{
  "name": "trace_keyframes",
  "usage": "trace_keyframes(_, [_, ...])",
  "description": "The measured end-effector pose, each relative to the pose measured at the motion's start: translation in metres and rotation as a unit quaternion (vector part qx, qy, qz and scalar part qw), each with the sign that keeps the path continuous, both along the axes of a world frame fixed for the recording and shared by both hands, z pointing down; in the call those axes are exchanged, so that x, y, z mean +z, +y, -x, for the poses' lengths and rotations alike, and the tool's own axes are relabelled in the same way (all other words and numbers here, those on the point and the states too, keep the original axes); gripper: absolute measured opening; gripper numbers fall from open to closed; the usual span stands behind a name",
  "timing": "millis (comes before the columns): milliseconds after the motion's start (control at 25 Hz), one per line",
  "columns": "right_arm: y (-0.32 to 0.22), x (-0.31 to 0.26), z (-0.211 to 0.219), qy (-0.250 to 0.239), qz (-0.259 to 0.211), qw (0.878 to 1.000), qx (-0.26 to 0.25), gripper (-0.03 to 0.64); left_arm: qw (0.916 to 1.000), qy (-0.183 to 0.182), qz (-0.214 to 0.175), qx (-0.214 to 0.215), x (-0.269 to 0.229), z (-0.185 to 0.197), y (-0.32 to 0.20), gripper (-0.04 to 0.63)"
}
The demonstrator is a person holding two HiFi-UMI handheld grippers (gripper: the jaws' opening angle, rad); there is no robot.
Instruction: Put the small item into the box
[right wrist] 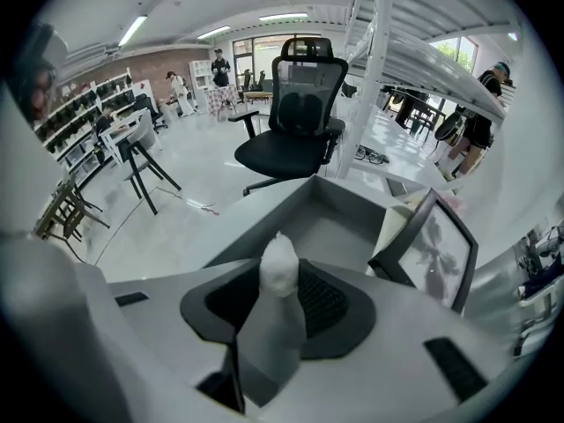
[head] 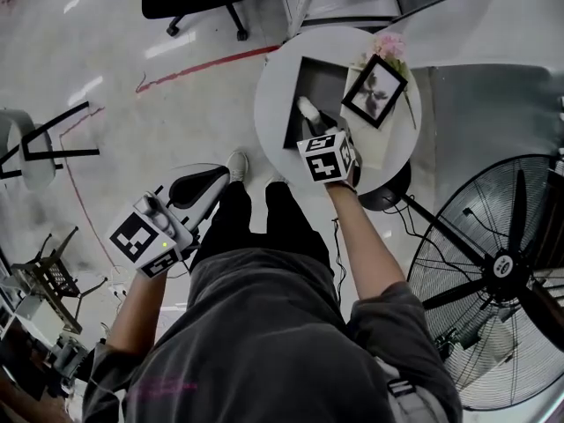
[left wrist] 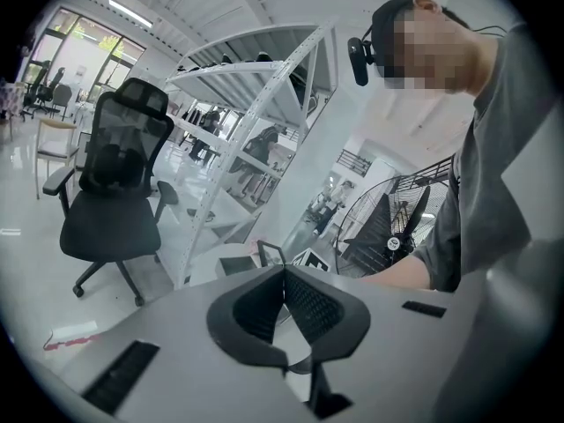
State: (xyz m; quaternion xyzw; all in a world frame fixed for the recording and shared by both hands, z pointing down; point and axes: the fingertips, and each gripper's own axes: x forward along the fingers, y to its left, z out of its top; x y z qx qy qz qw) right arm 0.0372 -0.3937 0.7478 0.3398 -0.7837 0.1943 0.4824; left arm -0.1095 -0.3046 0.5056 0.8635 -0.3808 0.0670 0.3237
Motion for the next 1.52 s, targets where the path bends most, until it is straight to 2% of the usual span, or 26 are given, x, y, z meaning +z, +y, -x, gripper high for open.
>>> trace_keyframes(200, [0.005, -0.005, 0.0, -0.019, 0.006, 1.0, 0.01, 0.193, 0.9999, -0.005, 0.002, 0.011, 0.0, 0.001, 0.005, 0.017])
trace_keyframes(520, [0.007, -0.042, -0.006, -0.075, -0.022, 0.996, 0.045, 0.193, 0.9995, -0.005, -0.013, 0.028, -0.013, 0.0, 0.007, 0.018])
trace_keyframes(760, [0.011, -0.095, -0.015, -0.125, -0.049, 0.988, 0.071, 0.192, 0.9987, -0.003, -0.032, 0.04, -0.029, -0.004, 0.009, 0.018])
trace_keyframes(1240, [0.032, -0.219, -0.005, -0.253, -0.107, 0.958, 0.082, 0.133, 0.9939, 0.009, -0.082, 0.074, -0.072, -0.012, 0.008, 0.018])
trace_keyframes(1520, [0.047, -0.27, -0.008, -0.284, -0.145, 0.943, 0.095, 0.074, 0.9895, 0.011, -0.104, 0.1, -0.093, -0.017, 0.009, 0.018])
